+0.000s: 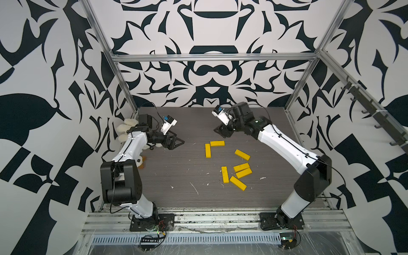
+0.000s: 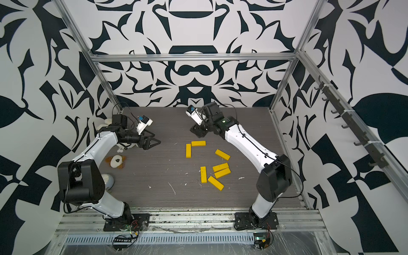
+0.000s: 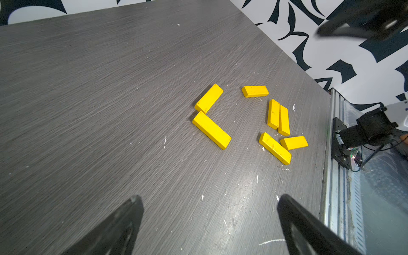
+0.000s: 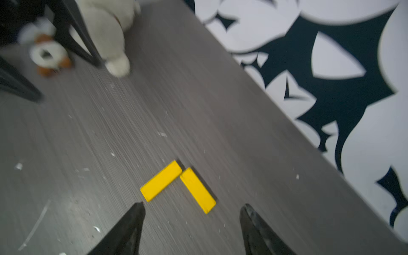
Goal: Assemble the number 8 with building blocks
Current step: Assemble the building block at the center of the board.
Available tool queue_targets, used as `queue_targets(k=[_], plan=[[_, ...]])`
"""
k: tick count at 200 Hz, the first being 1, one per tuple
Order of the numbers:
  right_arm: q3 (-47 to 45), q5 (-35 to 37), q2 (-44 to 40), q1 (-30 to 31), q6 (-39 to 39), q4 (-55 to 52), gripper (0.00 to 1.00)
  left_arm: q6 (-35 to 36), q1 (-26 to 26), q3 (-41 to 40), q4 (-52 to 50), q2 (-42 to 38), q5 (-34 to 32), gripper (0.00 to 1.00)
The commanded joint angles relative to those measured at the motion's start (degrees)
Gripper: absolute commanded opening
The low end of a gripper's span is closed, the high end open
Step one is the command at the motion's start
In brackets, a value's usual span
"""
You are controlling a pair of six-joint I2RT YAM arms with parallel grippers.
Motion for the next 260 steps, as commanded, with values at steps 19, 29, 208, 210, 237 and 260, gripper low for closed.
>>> queue_targets(k=[19, 29, 208, 210, 237, 260], plan=[[-11.01, 19.44, -5.23, 0.07, 8.73, -10.96, 0.71, -0.63, 0.05, -0.86, 0.35, -1.81, 1.68, 1.00], [-15.48, 21.20, -6.92, 0.09, 8.56, -9.81, 0.72, -0.63, 0.04, -0.90, 0.42, -1.66, 1.87, 1.00], [-14.69, 1.33, 6.87, -12.51, -18.86, -9.82, 0.69, 0.36, 0.03, -0.54, -1.07, -1.64, 2.86, 0.99], [-14.55, 1.24, 7.03, -12.52, -18.70, -10.00, 0.69, 0.32, 0.00, -0.55, -1.05, -1.63, 2.74, 0.99], [-15.96, 4.14, 7.74, -10.93, -16.74, -10.14, 0.68, 0.23, -0.03, -0.38, -1.05, -1.12, 2.59, 0.99], [-17.46, 4.98, 8.52, -10.40, -16.98, -7.08, 0.67, 0.22, 0.01, 0.05, -1.33, -0.39, 3.17, 0.99]])
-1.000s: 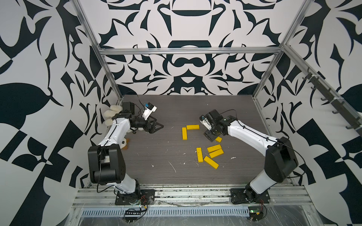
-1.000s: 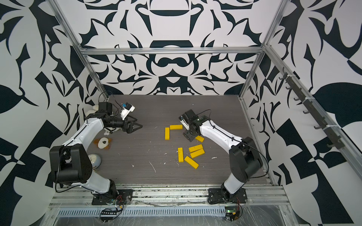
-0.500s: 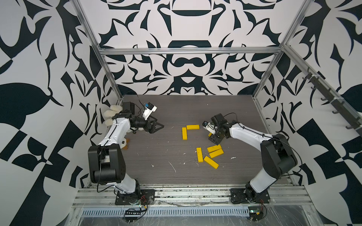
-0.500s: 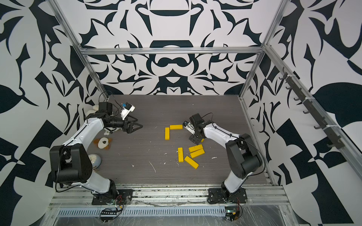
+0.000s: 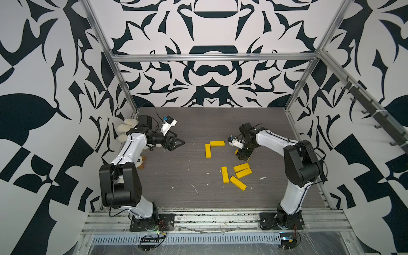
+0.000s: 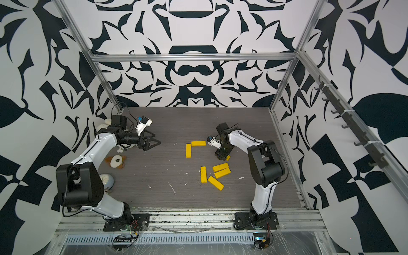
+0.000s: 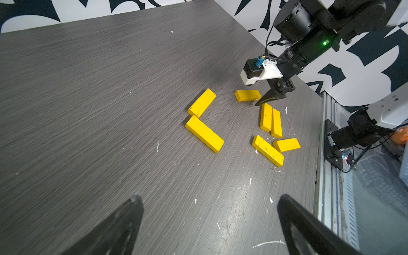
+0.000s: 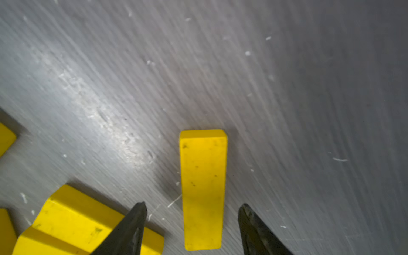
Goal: Assemble the number 8 with building blocks
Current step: Assemble the building block at the center of the board.
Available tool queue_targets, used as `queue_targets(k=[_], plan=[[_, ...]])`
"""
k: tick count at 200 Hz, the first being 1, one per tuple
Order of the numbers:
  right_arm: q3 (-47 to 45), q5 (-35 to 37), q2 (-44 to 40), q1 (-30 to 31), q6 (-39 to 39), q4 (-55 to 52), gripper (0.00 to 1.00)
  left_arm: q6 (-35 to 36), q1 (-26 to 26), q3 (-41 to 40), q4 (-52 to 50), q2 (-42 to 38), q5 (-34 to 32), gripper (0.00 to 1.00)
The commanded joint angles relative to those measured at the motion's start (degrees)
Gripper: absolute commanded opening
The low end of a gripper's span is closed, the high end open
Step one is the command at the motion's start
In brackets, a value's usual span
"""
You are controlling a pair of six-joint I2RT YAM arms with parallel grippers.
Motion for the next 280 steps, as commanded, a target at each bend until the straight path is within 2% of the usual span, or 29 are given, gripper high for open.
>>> queue_targets(k=[1, 24, 41, 83, 93, 118, 132, 146, 176, 237, 280], plan=[[-0.99, 0.88, -0.55, 0.81, 0.10, 0.82, 0.67, 0.49, -0.02, 0.61, -1.39, 0.49, 1.18, 0.99], [-1.11, 1.25, 0.35, 0.74, -1.26, 3.19, 0.62, 0.66, -0.01, 0.79, -1.74, 0.66, 1.12, 1.00], [0.19, 1.32, 1.64, 0.44, -2.14, 2.48, 0.53, 0.62, 0.05, 0.74, -1.80, 0.70, 0.79, 1.00], [1.49, 2.82, 3.78, -0.36, -3.15, 1.51, 0.52, 0.67, 0.04, 0.78, -1.84, 0.76, 0.63, 1.00], [1.77, 2.51, 4.21, -0.34, -3.56, 0.98, 0.43, 0.64, 0.05, 0.87, -1.84, 0.88, 0.58, 0.99], [3.51, 2.14, 4.77, -0.36, -3.94, 0.01, 0.36, 0.62, 0.04, 1.30, -2.09, 1.52, 0.77, 1.00], [5.23, 1.94, 4.77, 0.46, -3.98, -0.95, 0.26, 0.69, 0.03, 1.58, -2.42, 1.83, 0.67, 0.99], [7.09, 3.17, 5.24, 2.26, -4.42, -2.77, 0.20, 0.73, -0.03, 1.49, -2.53, 1.79, 0.51, 0.99], [8.95, 7.33, 6.61, 7.73, -6.22, -4.72, 0.19, 0.67, 0.05, 1.53, -2.45, 1.85, 0.75, 0.99], [11.29, 3.75, 7.07, 14.59, -6.47, -3.35, 0.20, 0.62, 0.04, 1.90, -2.53, 2.64, 1.56, 0.99], [13.94, 3.65, 9.19, 15.95, -7.64, -5.27, 0.19, 0.73, 0.00, 1.93, -2.70, 2.61, 1.69, 0.99]])
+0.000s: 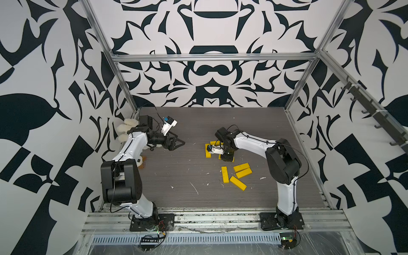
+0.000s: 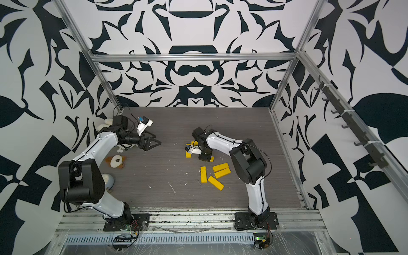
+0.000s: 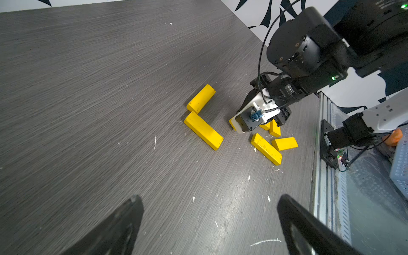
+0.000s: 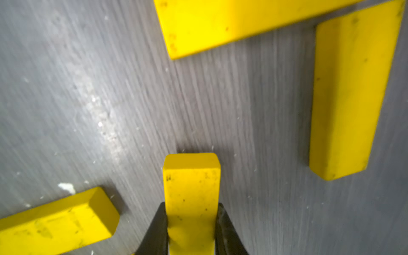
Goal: Assemble the number 8 with building blocks
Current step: Assemble the building block at the center of the board.
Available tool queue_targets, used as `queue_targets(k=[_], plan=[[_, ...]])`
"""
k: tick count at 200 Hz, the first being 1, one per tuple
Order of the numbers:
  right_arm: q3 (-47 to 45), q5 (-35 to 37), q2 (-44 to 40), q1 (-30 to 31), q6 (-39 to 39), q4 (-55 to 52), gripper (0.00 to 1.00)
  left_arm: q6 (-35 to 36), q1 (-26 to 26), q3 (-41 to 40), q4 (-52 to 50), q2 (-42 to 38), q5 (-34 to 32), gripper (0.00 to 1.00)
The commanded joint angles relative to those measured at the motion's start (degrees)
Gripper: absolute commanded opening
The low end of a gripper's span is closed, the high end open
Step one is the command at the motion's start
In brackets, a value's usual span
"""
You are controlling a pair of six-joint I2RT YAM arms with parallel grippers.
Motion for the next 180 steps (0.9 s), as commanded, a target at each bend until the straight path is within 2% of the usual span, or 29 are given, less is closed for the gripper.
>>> queue_targets(k=[1, 49, 84, 180], plan=[[2.24, -0.62, 0.06, 0.68, -1.20, -2.44, 0.19, 0.74, 0.03, 1.39, -1.65, 0.52, 1.44, 0.99], [3.99, -1.23, 0.88, 2.32, -3.44, -2.65, 0.20, 0.57, 0.01, 1.31, -1.51, 0.68, 1.50, 1.00], [1.29, 3.19, 0.56, 4.87, -5.78, 2.46, 0.23, 0.38, -0.01, 1.43, -1.45, 1.10, 1.31, 0.99], [1.33, 0.69, 1.33, 5.46, -8.12, 3.77, 0.26, 0.11, -0.03, 1.42, -1.23, 0.90, 1.27, 0.99]])
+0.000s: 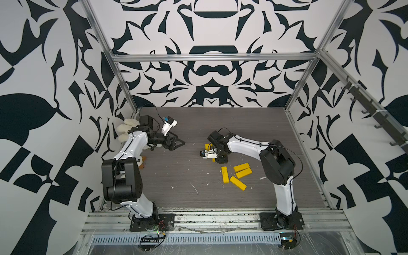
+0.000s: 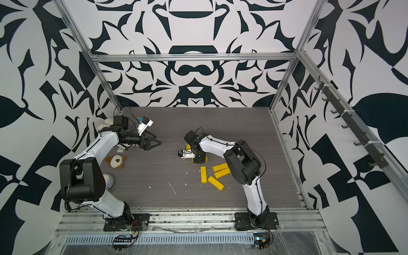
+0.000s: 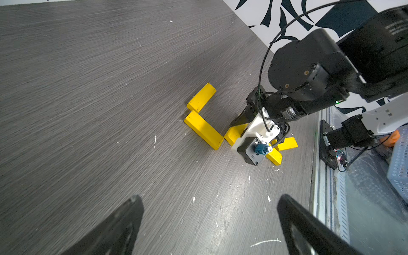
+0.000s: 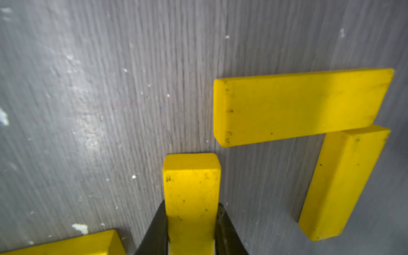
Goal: Assemble the number 8 with building blocks
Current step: Assemble the building block at the center of the board.
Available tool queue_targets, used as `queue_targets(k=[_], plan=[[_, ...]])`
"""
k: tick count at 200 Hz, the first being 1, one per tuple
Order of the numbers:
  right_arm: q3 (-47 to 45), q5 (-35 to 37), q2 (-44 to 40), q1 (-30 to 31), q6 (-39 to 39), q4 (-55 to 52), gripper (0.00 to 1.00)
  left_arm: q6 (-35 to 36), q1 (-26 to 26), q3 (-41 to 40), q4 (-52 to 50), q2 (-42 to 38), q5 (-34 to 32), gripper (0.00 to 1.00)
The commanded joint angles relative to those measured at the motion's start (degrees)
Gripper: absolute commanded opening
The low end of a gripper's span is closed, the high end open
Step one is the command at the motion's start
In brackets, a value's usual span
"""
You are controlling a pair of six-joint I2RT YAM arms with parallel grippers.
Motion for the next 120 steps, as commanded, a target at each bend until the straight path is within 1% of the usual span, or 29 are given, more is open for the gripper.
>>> queue_targets(k=[1, 32, 53, 76, 98, 120], plan=[[0.48, -0.88, -0.66, 0.08, -1.12, 0.18, 0.26, 0.16, 0.01, 1.12, -1.26, -0.20, 1.08, 0.99], [2.64, -1.38, -0.32, 0.08, -1.73, -2.80, 0.27, 0.02, 0.00, 0.93, -1.19, -0.51, 1.16, 0.99], [4.31, -2.39, 0.04, 0.08, -1.89, -5.27, 0.32, 0.02, 0.04, 0.54, -0.91, -0.98, 1.08, 0.99], [4.49, -3.26, -0.40, 0.08, -2.15, -5.40, 0.38, -0.27, 0.04, 0.40, -0.19, -1.06, 1.10, 1.00], [5.29, -3.19, 0.26, 0.09, -3.37, -5.07, 0.38, -0.32, 0.05, 0.91, -0.57, -0.22, 1.20, 0.99], [6.62, -2.36, 1.59, -0.07, -4.41, -6.10, 0.36, -0.26, 0.01, 1.14, -1.06, 0.01, 1.15, 0.99]])
